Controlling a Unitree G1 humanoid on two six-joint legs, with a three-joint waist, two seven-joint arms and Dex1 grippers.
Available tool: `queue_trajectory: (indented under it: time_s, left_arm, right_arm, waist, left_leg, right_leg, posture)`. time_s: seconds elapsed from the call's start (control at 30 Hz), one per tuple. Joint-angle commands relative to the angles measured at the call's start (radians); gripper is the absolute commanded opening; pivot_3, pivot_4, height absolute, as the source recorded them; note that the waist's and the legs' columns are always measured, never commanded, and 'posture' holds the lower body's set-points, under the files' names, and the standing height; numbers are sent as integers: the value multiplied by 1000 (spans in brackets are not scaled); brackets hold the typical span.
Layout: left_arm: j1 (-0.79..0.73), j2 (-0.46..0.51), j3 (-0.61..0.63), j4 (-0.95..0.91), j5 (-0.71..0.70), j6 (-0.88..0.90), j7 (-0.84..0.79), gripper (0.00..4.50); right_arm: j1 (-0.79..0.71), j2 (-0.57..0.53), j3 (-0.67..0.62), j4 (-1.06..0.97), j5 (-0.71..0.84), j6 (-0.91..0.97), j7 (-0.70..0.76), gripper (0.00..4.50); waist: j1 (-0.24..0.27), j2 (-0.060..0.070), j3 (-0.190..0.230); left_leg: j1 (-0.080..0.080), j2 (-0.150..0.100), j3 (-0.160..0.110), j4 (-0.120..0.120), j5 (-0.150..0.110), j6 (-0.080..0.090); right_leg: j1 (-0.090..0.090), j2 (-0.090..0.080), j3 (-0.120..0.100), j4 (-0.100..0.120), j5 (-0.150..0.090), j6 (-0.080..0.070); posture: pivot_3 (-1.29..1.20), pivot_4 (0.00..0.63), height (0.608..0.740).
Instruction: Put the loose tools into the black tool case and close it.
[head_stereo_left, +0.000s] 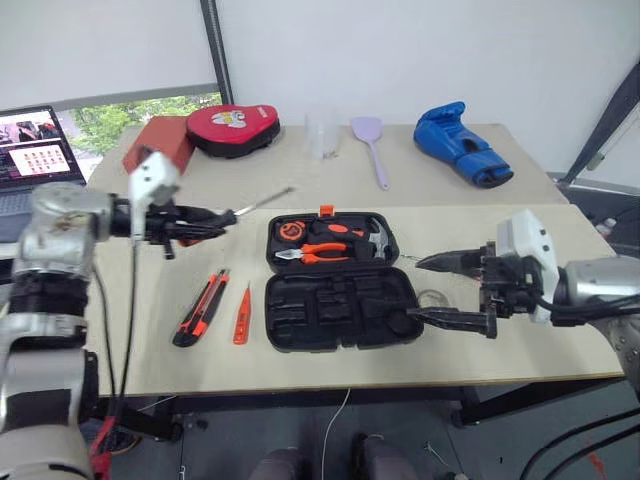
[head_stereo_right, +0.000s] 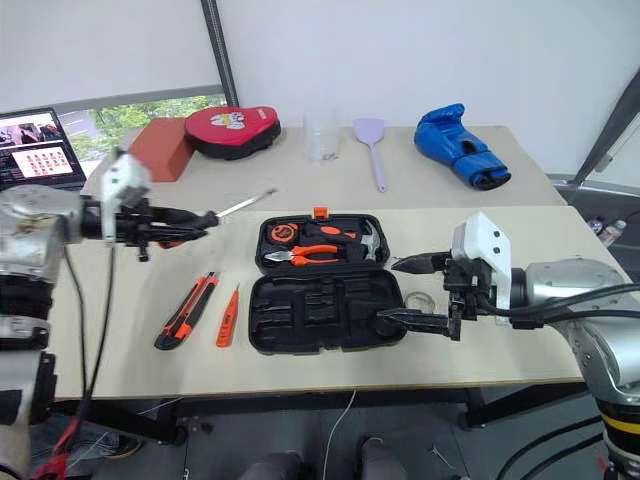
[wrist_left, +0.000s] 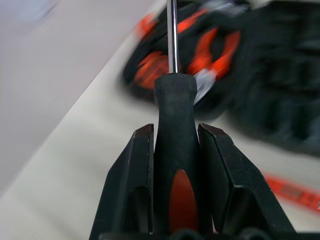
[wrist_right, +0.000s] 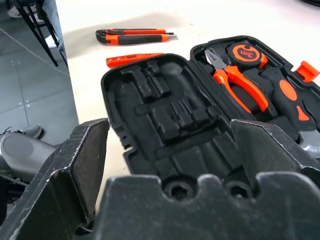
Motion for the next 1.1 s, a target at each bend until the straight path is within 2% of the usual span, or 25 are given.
queue_trajectory:
  time_s: [0.03, 0.2, 0.37, 0.47, 0.93, 1.0, 1.03, 1.1]
  left_arm:
    - [10, -109, -88, -127, 10, 44, 43, 885]
    - [9, -187, -186, -136, 76, 45, 78, 885]
    - [-51, -256, -261, -22, 183, 13, 174, 885]
    - [-71, -295, -274, 33, 197, -9, 183, 885]
    - [-77, -304, -282, 111, 239, -103, 130, 885]
    - [-84, -314, -268, 103, 225, -84, 130, 1896]
    - [-87, -314, -262, 88, 212, -69, 116, 2035]
    - [-92, -312, -253, 52, 190, -35, 90, 2773]
  right_arm:
    - [51, -14, -63, -47, 1, -3, -32, 4500]
    - [83, -10, -65, -58, -2, -9, -58, 4500]
    - [81, 7, -61, -68, 12, -6, -92, 4500]
    - [83, 19, -54, -78, 9, -8, -114, 4500]
    - [77, 37, -37, -88, 4, -10, -163, 4500]
    - [77, 37, -36, -91, 7, -8, -165, 4500]
    - [78, 36, -37, -93, 11, -6, -165, 4500]
    - [81, 34, -41, -97, 19, -3, -165, 4500]
  waist:
    - [2, 0, 0]
    - [-13, 0, 0]
    - [-7, 0, 0]
    - [5, -1, 0]
    - [8, -1, 0]
    - [9, -1, 0]
    - [11, -1, 0]
    - [13, -1, 0]
  left_leg:
    - [0, 0, 0, 1, 0, 0]
    - [1, 2, 2, 1, 0, 0]
    - [1, 2, 2, 1, 0, 0]
    - [1, 2, 2, 1, 0, 0]
    - [1, 2, 2, 1, 0, 0]
    - [1, 2, 2, 1, 0, 0]
    - [1, 2, 2, 1, 0, 0]
    - [1, 1, 2, 1, 0, 0]
  right_leg:
    - [0, 0, 1, 0, 0, 0]
    - [-1, 2, 4, 1, 0, 0]
    - [-1, 3, 5, 1, 1, -1]
    - [-1, 2, 5, 0, 1, -1]
    - [-2, 2, 5, 1, 1, -1]
    - [-2, 2, 5, 1, 1, -1]
    - [-1, 2, 5, 1, 1, -1]
    - [-1, 2, 5, 1, 1, -1]
  posture:
    - [0, 150, 740]
    - [0, 150, 740]
    - [0, 150, 740]
    - [0, 150, 740]
    - [0, 150, 740]
    - [0, 150, 740]
    - [0, 150, 740]
    - [0, 150, 740]
